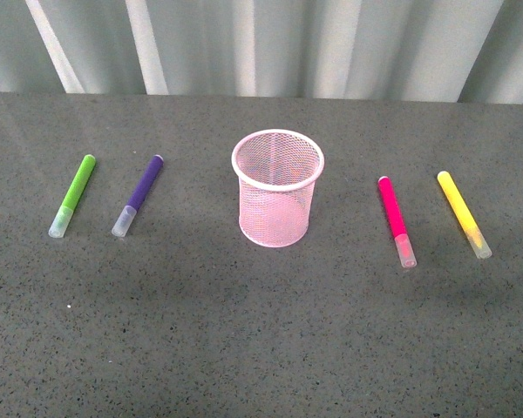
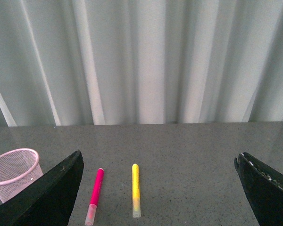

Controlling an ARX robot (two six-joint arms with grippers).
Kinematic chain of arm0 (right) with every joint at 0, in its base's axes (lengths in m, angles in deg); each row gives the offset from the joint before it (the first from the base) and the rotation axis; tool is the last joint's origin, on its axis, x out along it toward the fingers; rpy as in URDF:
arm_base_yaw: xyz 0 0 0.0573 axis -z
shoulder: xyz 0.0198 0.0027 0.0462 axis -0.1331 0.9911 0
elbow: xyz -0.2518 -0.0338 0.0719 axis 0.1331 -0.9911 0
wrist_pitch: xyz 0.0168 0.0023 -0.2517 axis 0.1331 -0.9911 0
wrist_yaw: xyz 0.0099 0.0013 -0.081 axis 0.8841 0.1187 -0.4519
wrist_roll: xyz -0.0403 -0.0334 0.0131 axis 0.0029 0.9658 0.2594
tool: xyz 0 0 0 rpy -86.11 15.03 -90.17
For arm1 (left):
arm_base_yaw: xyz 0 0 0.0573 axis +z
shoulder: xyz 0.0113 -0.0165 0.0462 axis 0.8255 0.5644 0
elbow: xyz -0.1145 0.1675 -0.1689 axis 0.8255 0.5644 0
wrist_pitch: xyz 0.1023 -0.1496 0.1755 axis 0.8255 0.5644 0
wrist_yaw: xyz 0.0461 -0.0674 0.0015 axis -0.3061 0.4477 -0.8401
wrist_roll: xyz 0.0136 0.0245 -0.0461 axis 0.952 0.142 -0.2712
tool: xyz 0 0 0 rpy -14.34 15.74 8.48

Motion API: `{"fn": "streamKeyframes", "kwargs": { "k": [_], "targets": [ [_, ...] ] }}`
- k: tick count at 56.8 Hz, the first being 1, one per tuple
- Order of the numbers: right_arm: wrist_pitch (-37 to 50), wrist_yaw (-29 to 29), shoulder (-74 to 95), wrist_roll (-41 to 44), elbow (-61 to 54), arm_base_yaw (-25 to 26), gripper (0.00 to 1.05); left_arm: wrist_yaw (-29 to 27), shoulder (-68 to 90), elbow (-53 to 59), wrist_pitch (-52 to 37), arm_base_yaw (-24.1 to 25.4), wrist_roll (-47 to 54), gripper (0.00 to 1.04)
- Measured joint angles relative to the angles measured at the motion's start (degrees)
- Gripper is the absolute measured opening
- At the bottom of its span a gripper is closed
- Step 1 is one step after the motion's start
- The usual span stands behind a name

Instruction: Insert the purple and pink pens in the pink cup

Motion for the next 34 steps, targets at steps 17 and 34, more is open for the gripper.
{"fn": "streamKeyframes", "kwargs": {
  "k": [17,34],
  "targets": [
    [0.0,0.0,0.0,0.0,-0.02,0.0,0.98,0.0,0.0,0.0,0.0,0.0,0.0,0.98],
    [0.0,0.0,0.0,0.0,-0.02,0.0,0.98,-16.33,17.46,-10.36,18.97,-6.62,-10.36,0.98]
  ]
}}
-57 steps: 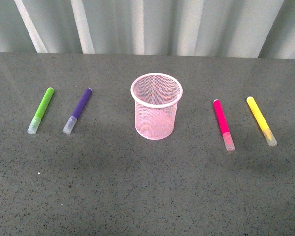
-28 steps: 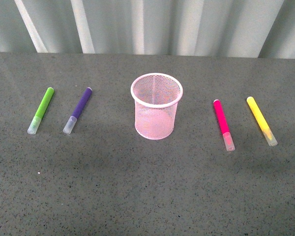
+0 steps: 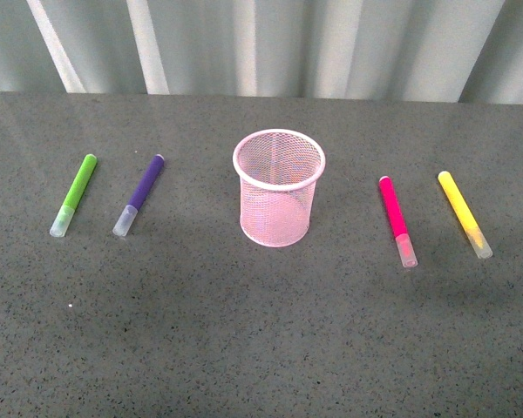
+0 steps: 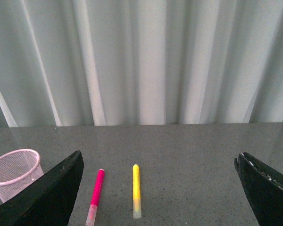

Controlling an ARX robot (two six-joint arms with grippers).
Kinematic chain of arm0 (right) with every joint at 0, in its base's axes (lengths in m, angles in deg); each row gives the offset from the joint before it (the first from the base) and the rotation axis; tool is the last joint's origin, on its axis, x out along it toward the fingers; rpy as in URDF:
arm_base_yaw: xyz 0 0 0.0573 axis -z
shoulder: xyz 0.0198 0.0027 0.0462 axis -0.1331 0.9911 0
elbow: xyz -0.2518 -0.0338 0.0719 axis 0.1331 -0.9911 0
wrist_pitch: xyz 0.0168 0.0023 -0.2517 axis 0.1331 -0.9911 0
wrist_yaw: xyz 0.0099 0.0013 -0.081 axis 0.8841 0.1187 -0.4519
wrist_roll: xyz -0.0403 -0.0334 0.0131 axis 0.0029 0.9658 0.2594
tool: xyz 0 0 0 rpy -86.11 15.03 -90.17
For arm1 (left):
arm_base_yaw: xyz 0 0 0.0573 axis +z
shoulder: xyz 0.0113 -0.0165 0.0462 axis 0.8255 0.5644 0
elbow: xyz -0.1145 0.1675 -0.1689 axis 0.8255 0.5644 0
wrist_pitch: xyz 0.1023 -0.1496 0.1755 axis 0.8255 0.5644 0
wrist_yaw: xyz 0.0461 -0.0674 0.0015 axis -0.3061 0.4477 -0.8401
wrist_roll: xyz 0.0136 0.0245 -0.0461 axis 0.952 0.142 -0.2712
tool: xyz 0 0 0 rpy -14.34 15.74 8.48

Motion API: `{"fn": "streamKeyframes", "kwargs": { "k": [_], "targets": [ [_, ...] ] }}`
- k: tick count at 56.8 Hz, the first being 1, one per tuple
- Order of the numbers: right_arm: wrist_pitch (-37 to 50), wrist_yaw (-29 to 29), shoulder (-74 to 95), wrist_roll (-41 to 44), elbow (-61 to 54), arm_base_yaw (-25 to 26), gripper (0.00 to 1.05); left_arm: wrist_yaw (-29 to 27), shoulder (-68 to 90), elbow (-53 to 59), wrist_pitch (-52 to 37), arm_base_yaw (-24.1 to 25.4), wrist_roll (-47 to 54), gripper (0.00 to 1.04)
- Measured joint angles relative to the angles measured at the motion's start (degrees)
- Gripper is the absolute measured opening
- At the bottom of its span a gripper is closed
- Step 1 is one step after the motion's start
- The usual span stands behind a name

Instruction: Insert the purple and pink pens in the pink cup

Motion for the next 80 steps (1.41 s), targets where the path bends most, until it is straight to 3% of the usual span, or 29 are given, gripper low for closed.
{"fn": "streamKeyframes", "kwargs": {
  "k": [9,15,29,40,51,80],
  "targets": [
    [0.0,0.0,0.0,0.0,0.02,0.0,0.98,3.04,22.8,-12.07,-14.16,-1.62,-0.48,0.98],
    [0.0,0.0,0.0,-0.02,0.02,0.0,0.98,4.85,37.16,-22.1,-17.97,-3.06,0.79,0.98],
    [0.0,0.0,0.0,0.0,0.02,0.0,0.98,7.5,78.86,-57.83,-2.08,-8.74,7.21,0.98],
    [0.0,0.0,0.0,0.0,0.02,0.0,0.98,8.41,95.01,-76.0,6.84,-9.55,8.7,0.98],
    [0.0,0.0,0.0,0.0,0.02,0.0,0.98,7.91,103.75,-82.2,10.01,-8.15,9.22,0.98],
    [0.0,0.0,0.0,0.0,0.02,0.0,0.98,8.96,107.69,-79.28,6.43,-5.16,10.4,0.98]
  ]
}}
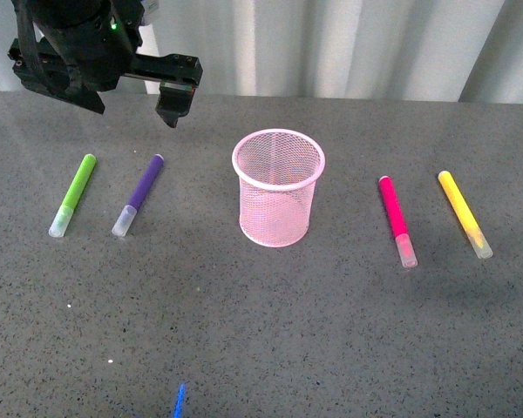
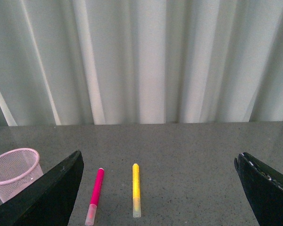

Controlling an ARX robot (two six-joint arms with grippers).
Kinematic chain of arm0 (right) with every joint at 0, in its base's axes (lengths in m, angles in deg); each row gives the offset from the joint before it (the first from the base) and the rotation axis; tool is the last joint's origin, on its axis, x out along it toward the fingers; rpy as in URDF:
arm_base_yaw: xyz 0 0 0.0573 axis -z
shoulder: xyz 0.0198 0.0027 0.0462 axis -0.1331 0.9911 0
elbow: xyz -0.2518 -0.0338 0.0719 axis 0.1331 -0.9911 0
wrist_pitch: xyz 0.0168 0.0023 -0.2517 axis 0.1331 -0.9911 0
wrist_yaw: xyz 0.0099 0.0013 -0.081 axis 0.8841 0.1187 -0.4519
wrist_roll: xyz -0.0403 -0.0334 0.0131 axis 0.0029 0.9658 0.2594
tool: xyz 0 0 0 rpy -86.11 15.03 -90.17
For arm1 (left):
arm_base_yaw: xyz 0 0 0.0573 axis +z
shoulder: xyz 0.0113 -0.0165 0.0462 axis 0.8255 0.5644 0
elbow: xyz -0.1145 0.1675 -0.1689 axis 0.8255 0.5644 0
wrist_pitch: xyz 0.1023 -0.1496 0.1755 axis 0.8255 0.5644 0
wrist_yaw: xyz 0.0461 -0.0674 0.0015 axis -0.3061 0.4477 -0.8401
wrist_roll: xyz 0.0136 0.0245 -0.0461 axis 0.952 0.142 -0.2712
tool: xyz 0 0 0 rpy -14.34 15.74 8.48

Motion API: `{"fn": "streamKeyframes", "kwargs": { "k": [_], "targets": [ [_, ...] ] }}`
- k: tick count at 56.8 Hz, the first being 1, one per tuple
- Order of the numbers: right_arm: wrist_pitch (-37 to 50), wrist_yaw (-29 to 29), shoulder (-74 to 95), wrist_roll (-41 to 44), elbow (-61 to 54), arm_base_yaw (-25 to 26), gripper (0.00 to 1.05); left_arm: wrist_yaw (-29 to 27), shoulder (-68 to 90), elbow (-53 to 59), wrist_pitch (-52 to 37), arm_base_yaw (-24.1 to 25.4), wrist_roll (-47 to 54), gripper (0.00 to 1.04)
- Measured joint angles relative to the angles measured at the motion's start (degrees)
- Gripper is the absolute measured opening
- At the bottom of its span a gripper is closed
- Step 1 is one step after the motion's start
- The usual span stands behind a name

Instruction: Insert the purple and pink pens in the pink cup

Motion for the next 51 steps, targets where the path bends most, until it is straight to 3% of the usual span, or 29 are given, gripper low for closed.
{"fn": "streamKeyframes", "kwargs": {
  "k": [43,51],
  "targets": [
    [0.0,0.0,0.0,0.0,0.0,0.0,0.98,0.63,9.2,0.94,-4.83,-0.31,0.37,0.98],
    [0.0,0.0,0.0,0.0,0.0,0.0,0.98,1.38,10.67,-0.59,-5.31,-0.5,0.33,0.71]
  ]
}}
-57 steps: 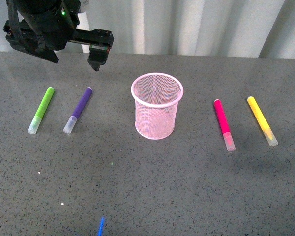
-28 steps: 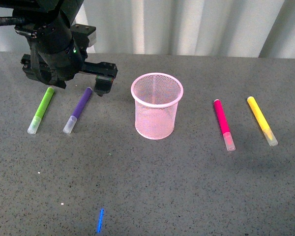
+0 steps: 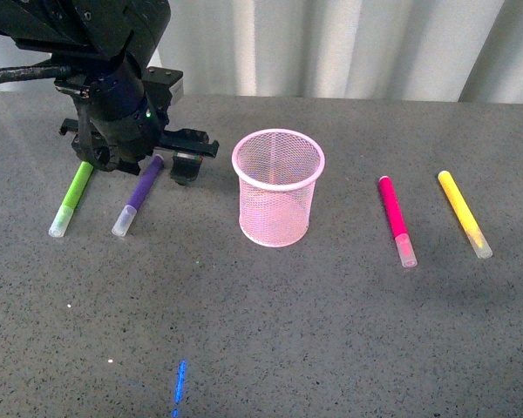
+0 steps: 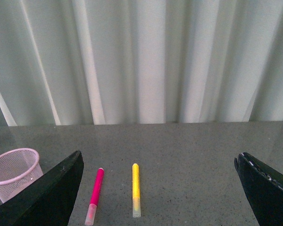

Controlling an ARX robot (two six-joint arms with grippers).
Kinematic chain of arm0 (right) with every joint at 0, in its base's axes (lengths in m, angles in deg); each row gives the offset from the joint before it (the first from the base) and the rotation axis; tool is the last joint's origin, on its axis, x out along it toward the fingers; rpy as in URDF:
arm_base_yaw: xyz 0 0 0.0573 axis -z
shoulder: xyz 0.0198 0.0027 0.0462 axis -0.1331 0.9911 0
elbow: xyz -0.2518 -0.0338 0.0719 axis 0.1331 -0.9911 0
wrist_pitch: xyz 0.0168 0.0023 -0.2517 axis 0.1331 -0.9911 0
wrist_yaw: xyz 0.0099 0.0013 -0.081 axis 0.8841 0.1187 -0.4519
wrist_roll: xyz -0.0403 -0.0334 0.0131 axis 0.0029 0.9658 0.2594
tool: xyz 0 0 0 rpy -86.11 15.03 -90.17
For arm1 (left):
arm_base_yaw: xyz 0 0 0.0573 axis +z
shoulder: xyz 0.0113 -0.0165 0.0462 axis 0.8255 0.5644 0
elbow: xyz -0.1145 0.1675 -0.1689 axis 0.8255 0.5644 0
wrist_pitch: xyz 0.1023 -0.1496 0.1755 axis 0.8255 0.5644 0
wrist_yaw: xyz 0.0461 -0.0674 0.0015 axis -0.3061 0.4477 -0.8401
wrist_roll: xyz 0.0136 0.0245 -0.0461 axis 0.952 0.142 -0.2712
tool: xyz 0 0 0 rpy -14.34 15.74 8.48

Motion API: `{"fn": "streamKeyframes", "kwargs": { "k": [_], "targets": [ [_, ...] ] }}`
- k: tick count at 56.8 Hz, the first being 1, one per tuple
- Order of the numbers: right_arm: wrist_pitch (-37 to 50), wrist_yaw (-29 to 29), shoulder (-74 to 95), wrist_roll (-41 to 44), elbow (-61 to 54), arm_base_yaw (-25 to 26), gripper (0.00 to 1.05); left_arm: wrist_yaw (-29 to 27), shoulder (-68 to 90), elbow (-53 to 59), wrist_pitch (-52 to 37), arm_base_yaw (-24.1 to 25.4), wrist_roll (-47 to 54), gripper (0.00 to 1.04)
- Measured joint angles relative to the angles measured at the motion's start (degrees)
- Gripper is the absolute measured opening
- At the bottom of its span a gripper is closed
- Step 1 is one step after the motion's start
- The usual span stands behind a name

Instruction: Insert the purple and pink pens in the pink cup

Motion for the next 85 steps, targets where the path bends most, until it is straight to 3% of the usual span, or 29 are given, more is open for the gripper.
{"fn": "streamKeyframes", "kwargs": {
  "k": [11,22,42,56,66,73,85],
  "targets": [
    [0.0,0.0,0.0,0.0,0.0,0.0,0.98,0.09,0.85,-0.61,-1.27,-1.09,-0.39,0.34],
    [0.0,0.0,0.0,0.0,0.0,0.0,0.98,-0.66,0.92,-0.61,-2.05,-1.38,-0.46,0.13],
    [0.0,0.0,0.0,0.0,0.0,0.0,0.98,-4.57,0.22,0.39,-5.33,-0.17,0.87,0.12],
    [0.0,0.02,0.0,0.0,0.0,0.0,0.98,-1.38,-9.46,6.25,-11.67,1.05,-2.62,0.12],
    [0.0,0.0,0.0,-0.02,-0.02,0.0,0.98,-0.15,-25.35,12.9,-25.55,-0.26,-6.6,0.12],
    [0.0,0.0,0.0,0.0,0.0,0.0,0.98,0.15,-35.8,20.26,-42.05,-2.99,-14.08,0.12],
    [0.0,0.0,0.0,0.0,-0.02,0.0,0.98,-2.23,-36.85,32.28,-64.19,-10.45,-22.34,0.12]
  ]
}}
